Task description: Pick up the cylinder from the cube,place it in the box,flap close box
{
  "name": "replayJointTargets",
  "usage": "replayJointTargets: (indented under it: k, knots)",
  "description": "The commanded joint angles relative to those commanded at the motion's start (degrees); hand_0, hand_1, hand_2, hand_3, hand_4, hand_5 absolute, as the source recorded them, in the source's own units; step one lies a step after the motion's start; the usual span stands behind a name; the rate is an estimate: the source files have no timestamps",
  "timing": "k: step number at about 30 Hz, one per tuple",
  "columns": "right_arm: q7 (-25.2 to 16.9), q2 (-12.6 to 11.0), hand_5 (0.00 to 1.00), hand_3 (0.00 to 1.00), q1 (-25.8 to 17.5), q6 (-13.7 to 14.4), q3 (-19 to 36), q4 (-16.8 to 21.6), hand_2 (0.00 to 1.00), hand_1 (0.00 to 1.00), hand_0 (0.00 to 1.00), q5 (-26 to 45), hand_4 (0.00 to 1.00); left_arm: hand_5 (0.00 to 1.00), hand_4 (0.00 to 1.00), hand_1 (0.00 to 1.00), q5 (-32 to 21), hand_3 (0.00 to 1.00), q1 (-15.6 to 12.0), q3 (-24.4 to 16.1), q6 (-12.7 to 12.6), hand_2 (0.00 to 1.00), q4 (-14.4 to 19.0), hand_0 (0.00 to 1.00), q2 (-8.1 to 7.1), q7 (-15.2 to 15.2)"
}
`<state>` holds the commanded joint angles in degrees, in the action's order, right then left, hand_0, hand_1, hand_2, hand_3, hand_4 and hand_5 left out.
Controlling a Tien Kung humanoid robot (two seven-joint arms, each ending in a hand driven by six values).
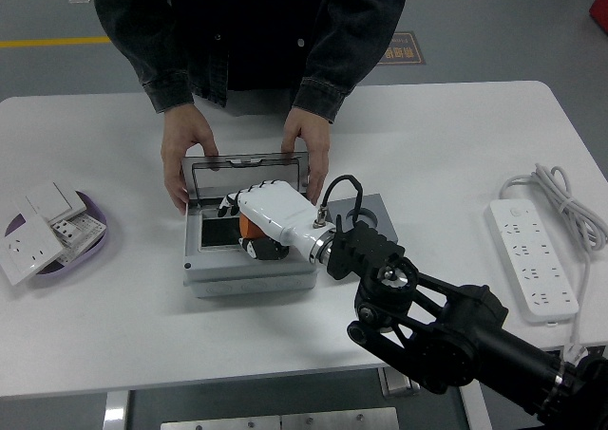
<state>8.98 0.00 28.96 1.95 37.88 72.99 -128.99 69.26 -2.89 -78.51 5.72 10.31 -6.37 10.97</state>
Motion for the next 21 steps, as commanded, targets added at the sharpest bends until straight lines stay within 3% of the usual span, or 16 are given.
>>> replayJointTargets:
  k: [5,6,11,13,21]
  knots:
    - [-0.08,0.0,0.296,0.718,-0.05,-0.07,0.23,-0.03,0.736,0.732,0.859,0.01,0.609,0.316,0.751,0.67,-0.08,0.701,-0.06,0.12,-0.01,0.657,0.0,0.643,-0.01,-0.05]
    - [-0.12,0.0,0.324,0.74,-0.06,-0.07,0.23,-0.03,0.747,0.742,0.882,0.02,0.708,0.316,0.752,0.67,-0.09,0.701,-0.08,0.12,-0.01,0.657,0.0,0.643,-0.01,-0.06]
    - [-0.76,0.0,0.324,0.74,-0.14,0.02,0.22,0.23,0.747,0.742,0.882,0.79,0.708,0.316,0.752,0.67,-0.16,0.701,-0.08,0.25,-0.01,0.657,0.0,0.643,0.03,-0.09]
    - [-1.07,0.0,0.336,0.761,-0.17,0.14,0.16,0.42,0.748,0.743,0.884,1.83,0.765,0.316,0.752,0.67,-0.14,0.701,-0.07,0.28,0.0,0.657,0.0,0.643,0.05,-0.09]
    - [-6.3,-1.39,0.363,0.783,-1.08,1.01,-0.83,2.24,0.749,0.745,0.887,15.65,0.817,0.316,0.751,0.67,-0.31,0.7,-0.19,0.5,0.0,0.657,0.0,0.643,0.07,-0.18]
